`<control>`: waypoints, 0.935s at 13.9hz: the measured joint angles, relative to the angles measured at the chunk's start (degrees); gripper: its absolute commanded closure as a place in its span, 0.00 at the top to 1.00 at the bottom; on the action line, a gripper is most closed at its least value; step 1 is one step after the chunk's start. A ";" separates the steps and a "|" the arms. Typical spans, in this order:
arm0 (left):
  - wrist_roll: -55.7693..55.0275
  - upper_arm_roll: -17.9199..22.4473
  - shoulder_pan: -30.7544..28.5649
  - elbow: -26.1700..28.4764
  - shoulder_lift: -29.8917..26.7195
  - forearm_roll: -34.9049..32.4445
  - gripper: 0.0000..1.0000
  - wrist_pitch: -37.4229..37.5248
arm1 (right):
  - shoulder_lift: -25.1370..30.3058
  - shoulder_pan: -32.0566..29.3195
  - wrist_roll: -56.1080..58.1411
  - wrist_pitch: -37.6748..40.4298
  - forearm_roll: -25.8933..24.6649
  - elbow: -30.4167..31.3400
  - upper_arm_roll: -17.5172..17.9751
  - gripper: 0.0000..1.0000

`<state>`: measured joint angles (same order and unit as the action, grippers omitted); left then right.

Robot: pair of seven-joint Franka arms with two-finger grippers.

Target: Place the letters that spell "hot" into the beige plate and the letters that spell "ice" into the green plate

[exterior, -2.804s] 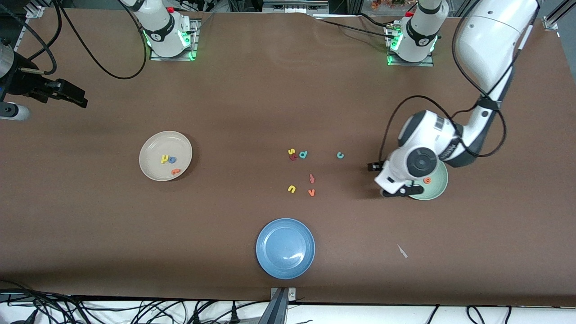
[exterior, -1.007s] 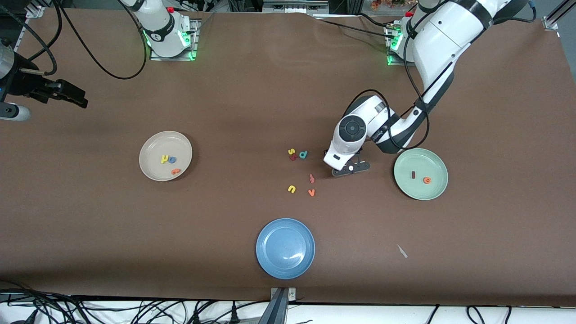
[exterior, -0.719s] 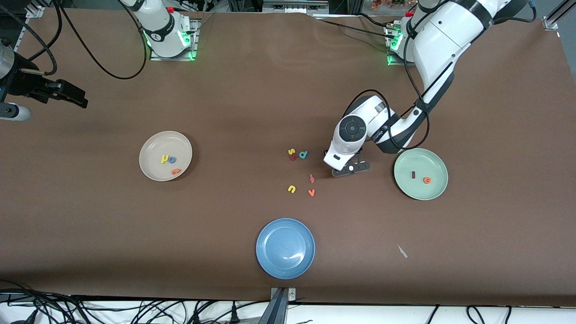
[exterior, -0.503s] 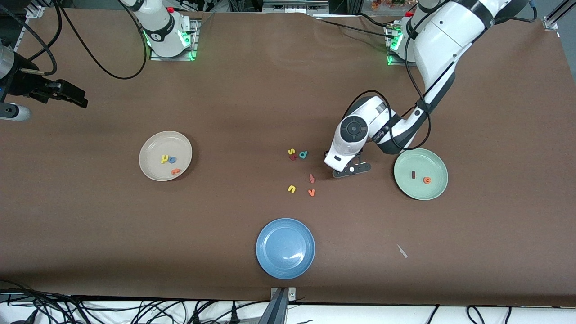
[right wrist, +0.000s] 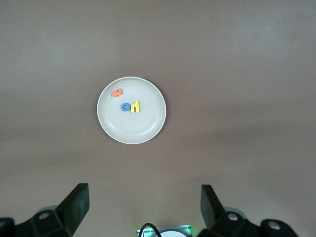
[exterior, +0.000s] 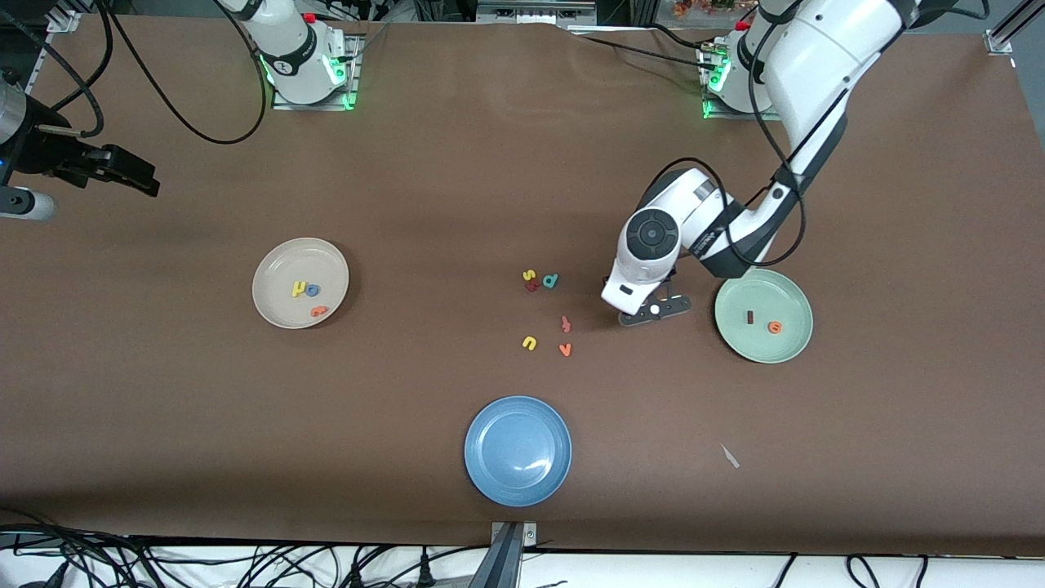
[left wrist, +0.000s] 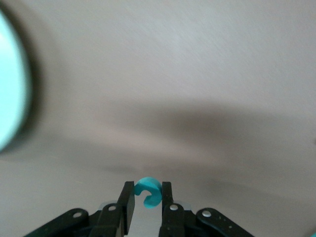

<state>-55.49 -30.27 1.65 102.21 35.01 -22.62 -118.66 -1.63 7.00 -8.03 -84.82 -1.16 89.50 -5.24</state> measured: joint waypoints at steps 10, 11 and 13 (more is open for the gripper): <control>22.84 0.59 -18.30 0.29 -1.35 -8.67 1.00 3.37 | -0.01 -0.01 0.00 0.01 0.00 0.00 -0.03 1.00; 22.84 0.42 -18.16 0.29 -0.98 -8.77 1.00 3.28 | -0.01 -0.01 0.00 0.01 0.00 0.00 -0.03 1.00; 22.83 0.06 -17.76 0.27 -0.89 -8.77 1.00 3.23 | -0.01 -0.01 0.00 0.01 0.00 0.00 -0.03 1.00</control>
<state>-32.67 -30.21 -16.11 102.48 34.12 -31.39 -115.43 -1.64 6.99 -8.03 -84.81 -1.16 89.50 -5.27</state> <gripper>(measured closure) 0.507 0.000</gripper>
